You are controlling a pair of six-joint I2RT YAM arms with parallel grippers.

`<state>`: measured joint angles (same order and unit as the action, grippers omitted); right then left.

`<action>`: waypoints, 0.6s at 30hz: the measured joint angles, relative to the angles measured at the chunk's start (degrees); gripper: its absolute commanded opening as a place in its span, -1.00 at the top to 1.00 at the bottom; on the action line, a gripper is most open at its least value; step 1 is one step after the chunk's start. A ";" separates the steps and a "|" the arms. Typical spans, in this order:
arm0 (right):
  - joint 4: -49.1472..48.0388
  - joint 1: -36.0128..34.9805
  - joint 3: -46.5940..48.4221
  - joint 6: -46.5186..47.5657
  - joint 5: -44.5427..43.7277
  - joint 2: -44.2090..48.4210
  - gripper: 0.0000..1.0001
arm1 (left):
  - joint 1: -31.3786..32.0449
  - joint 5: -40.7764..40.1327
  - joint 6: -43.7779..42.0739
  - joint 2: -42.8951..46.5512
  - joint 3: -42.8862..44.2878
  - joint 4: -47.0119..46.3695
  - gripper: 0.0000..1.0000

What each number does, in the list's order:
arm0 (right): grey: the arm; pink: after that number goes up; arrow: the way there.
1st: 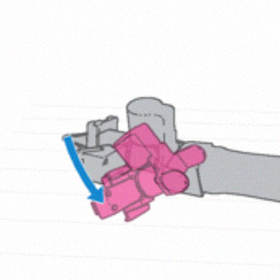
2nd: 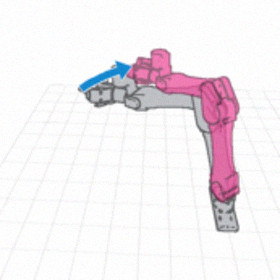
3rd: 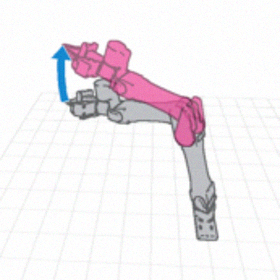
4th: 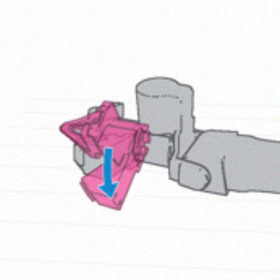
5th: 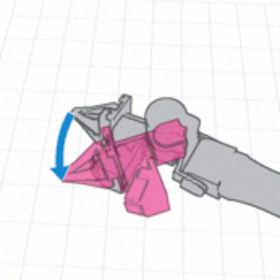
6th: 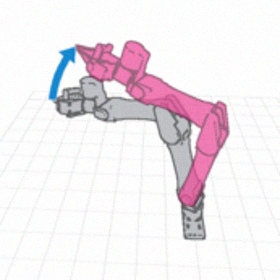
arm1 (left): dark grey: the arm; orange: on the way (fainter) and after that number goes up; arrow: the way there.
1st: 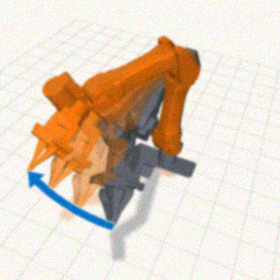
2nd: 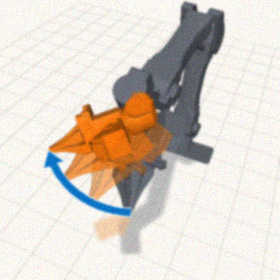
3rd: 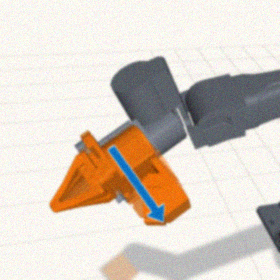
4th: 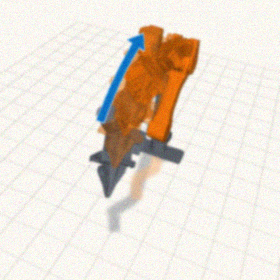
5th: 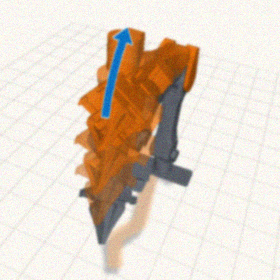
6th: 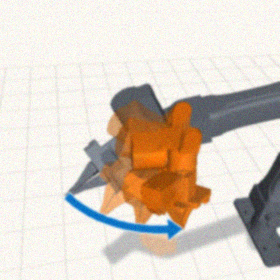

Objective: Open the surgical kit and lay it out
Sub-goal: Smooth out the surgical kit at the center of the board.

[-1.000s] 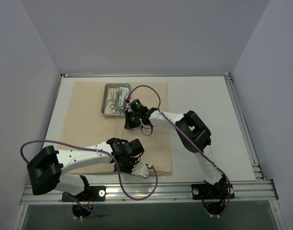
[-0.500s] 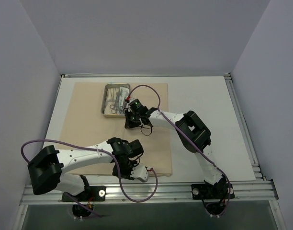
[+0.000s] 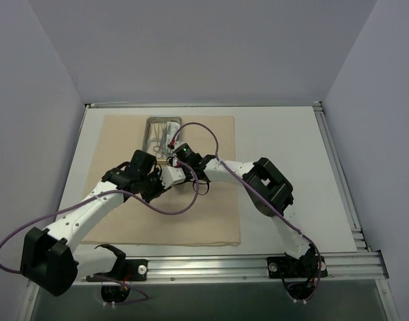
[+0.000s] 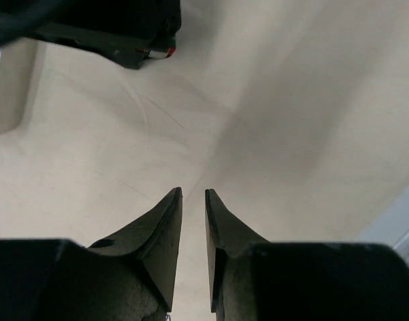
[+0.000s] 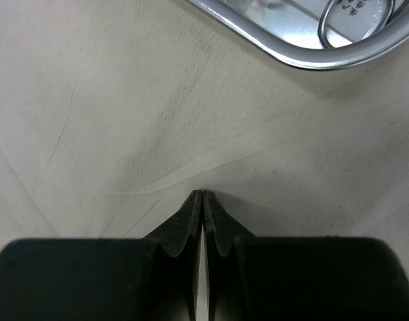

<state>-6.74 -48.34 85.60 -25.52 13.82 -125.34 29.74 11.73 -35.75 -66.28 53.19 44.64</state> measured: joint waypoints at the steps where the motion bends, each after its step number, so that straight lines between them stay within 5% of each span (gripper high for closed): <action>1: 0.00 -0.02 0.00 -0.09 0.00 0.00 1.00 | -0.83 -1.14 0.15 -1.86 -1.29 -1.92 0.42; 7: -2.12 0.37 -1.84 -1.73 0.42 0.50 1.00 | -4.37 -4.83 0.13 -14.38 -4.96 -11.67 0.44; 18: -4.74 3.06 -6.97 -4.48 1.44 3.34 1.00 | -4.44 -3.65 -5.66 -15.61 -8.72 -23.30 0.45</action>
<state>-11.49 -45.28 78.63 -30.00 15.27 -121.99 25.30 8.08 -41.41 -81.89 44.47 21.34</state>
